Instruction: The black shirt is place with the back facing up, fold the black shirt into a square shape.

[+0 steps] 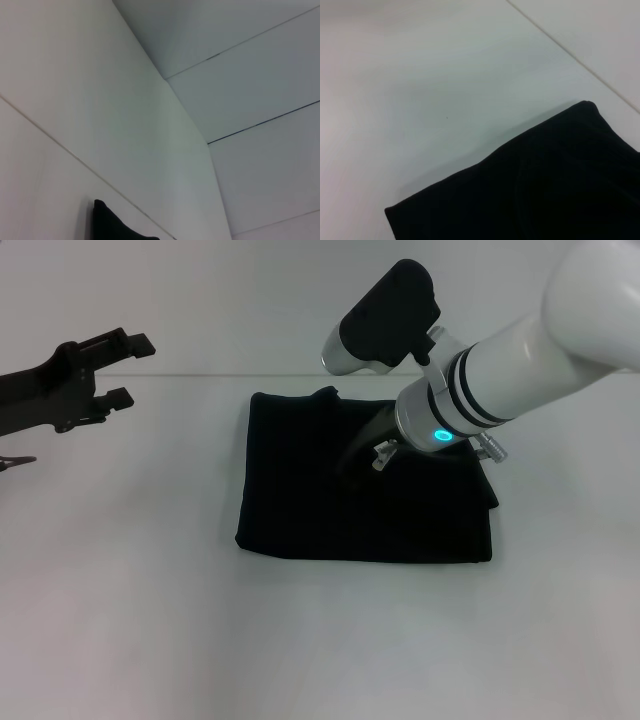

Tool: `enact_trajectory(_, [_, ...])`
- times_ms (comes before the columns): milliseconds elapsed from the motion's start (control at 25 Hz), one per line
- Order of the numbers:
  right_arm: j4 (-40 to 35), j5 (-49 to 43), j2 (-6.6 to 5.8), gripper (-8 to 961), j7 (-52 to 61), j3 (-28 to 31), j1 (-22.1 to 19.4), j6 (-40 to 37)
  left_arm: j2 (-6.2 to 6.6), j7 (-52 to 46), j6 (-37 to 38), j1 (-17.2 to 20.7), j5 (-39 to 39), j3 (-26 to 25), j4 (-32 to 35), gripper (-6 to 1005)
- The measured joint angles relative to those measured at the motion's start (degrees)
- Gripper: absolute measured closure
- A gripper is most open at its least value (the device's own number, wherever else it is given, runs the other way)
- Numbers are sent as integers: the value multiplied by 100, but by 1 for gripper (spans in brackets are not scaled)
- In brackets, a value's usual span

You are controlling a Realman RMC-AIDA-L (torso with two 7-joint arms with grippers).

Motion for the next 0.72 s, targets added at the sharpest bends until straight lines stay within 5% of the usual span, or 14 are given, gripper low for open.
enact_trajectory(320, [-6,2,1,635,12,0,-9,-2,-9,0,-23,-8,-7,8,0,60])
enact_trajectory(440, [17,2,2,866,13,-7,-8,-2,-11,0,-25,-10,-12,9,0,60])
enact_trajectory(720, [-164,-463,-68,912,637,58,-62,-118,-11,0,-8,-13,-59,8,0,59])
